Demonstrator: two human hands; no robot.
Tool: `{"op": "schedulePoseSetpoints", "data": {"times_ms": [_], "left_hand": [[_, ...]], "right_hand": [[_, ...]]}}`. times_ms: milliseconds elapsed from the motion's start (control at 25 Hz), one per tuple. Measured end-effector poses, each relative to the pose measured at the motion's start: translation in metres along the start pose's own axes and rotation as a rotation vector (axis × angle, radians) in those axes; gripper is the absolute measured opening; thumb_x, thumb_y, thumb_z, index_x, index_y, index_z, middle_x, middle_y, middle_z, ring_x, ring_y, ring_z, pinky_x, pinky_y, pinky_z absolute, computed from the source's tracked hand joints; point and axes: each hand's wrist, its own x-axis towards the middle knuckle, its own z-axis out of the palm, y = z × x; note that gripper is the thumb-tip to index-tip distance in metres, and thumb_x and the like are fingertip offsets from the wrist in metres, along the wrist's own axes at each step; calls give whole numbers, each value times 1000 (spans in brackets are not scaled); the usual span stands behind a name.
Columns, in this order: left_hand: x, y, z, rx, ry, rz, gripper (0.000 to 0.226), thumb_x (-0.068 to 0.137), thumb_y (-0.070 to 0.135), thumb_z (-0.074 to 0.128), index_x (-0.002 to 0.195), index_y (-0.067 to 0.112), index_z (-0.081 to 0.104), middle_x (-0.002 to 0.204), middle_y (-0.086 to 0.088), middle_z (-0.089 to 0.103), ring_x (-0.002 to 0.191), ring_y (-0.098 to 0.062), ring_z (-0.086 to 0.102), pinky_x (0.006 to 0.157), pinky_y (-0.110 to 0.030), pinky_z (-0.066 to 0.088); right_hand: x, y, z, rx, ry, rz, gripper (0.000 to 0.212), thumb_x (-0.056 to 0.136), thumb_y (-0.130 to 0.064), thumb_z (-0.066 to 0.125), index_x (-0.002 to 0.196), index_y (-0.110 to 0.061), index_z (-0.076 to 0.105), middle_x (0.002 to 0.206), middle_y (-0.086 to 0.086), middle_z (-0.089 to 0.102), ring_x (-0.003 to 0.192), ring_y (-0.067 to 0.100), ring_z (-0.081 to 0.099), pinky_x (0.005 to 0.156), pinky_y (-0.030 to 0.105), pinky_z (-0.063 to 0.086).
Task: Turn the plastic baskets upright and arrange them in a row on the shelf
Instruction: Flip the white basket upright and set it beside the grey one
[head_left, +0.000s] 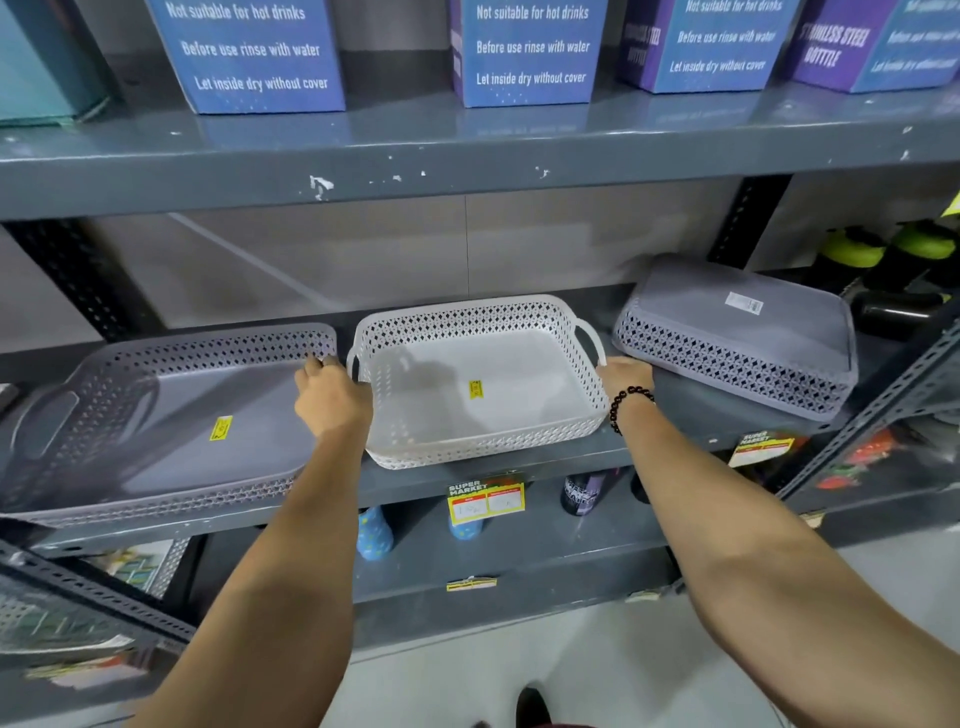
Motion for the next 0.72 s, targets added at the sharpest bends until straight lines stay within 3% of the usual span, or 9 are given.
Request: {"op": "schedulePoseSetpoints", "data": {"times_ms": [80,160,240,400,520,600,720], "left_hand": [[-1,-1,0,-9,14,6,37,82,10,61,116,-4,55,126,-19,53,119,-35,45,81,-45,49],[-2,-2,0,-24,16,8,39,83,11,62,117,-4,52,126,-20,53,118,-35,46,82,-46,49],[-3,-2,0,-41,20,6,40,83,10,63,119,-3,51,127,-20,53,118,-35,46,83,-46,49],[-4,13,3,-64,49,98,40,85,11,62,122,0,50,127,-18,54,117,-34,50,87,-46,50],[-7,40,9,-109,53,205,37,89,19,58,121,2,52,125,-17,56,115,-33,52,92,-44,47],[-13,64,17,-162,32,280,36,92,21,53,121,1,52,124,-17,56,116,-33,51,95,-42,43],[-29,116,35,-233,-19,371,32,93,22,51,118,1,54,122,-16,57,116,-33,52,95,-42,43]], "right_hand": [[-3,1,-1,16,-20,7,36,90,-5,51,58,-21,52,63,-2,48,76,18,51,34,3,35],[-4,4,-1,95,9,0,21,88,-2,53,83,-9,72,82,10,65,86,19,55,61,16,45],[-6,3,-2,136,18,11,25,86,-1,56,107,-3,70,103,16,69,91,22,59,76,22,42],[-9,-3,-5,143,24,-4,12,85,-5,60,85,3,70,74,11,57,70,20,52,66,22,43],[-11,-8,-9,175,82,-59,19,87,-9,57,94,3,70,83,16,61,78,27,57,71,26,46],[-15,-12,-16,193,100,-81,16,88,-10,54,91,-4,69,87,11,61,84,22,56,75,25,45],[-4,-10,-39,171,174,-101,24,90,-7,50,98,5,69,101,17,70,97,30,63,86,33,51]]}}
